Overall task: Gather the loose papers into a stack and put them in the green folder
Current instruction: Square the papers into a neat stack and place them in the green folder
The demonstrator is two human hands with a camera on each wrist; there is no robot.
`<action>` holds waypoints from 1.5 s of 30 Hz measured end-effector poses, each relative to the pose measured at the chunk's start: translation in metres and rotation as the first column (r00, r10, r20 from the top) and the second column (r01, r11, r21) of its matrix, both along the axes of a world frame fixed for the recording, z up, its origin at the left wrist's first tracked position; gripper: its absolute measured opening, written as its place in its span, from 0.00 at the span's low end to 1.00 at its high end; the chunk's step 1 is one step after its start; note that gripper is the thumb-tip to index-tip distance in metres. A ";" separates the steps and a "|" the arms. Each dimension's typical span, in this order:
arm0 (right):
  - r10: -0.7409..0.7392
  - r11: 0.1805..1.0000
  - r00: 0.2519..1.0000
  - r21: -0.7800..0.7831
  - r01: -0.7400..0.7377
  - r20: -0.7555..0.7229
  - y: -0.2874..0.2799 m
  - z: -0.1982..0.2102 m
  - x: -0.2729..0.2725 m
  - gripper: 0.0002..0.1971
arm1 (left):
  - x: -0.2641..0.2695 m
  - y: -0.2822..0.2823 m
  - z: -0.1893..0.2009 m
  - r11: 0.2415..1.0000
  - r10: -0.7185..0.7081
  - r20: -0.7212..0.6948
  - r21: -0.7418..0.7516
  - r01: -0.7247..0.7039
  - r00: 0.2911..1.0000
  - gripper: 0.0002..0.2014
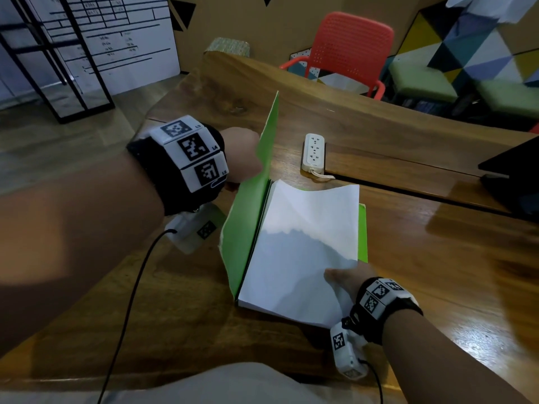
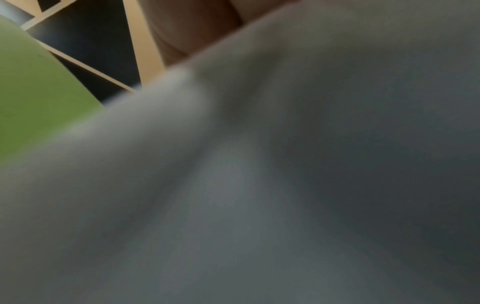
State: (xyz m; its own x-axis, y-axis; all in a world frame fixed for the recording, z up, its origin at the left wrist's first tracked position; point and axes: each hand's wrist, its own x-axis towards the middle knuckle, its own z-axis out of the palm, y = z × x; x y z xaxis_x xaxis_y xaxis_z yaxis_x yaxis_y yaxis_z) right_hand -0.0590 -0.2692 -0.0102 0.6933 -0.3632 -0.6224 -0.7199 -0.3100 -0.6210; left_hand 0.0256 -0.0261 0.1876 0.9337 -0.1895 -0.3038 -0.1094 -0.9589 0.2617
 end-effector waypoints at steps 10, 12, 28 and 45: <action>0.051 0.990 0.998 -0.131 -0.056 -0.044 -0.008 0.001 0.005 0.20 | -0.003 -0.002 -0.003 1.000 -0.007 0.024 -0.017 0.007 1.000 0.14; 0.100 0.980 0.992 -0.164 -0.111 -0.072 -0.005 0.005 0.005 0.20 | -0.002 -0.002 -0.003 1.000 -0.010 0.033 -0.004 0.010 0.999 0.15; 0.339 0.848 0.928 -0.377 -0.373 -0.154 -0.013 0.006 0.019 0.28 | -0.004 -0.007 -0.003 1.000 -0.003 0.020 -0.021 0.004 1.000 0.15; 0.296 0.904 0.947 -0.283 -0.321 -0.127 -0.015 0.023 0.012 0.42 | -0.002 -0.025 -0.006 0.998 -0.029 0.000 -0.050 0.029 1.000 0.15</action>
State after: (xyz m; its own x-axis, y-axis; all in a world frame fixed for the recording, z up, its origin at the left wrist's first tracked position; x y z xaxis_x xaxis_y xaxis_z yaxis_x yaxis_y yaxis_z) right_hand -0.0472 -0.2843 0.0131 0.7537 -0.3146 -0.5770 -0.6010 -0.6851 -0.4116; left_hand 0.0239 -0.0510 0.1813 0.9275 -0.2313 -0.2937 -0.1369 -0.9412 0.3089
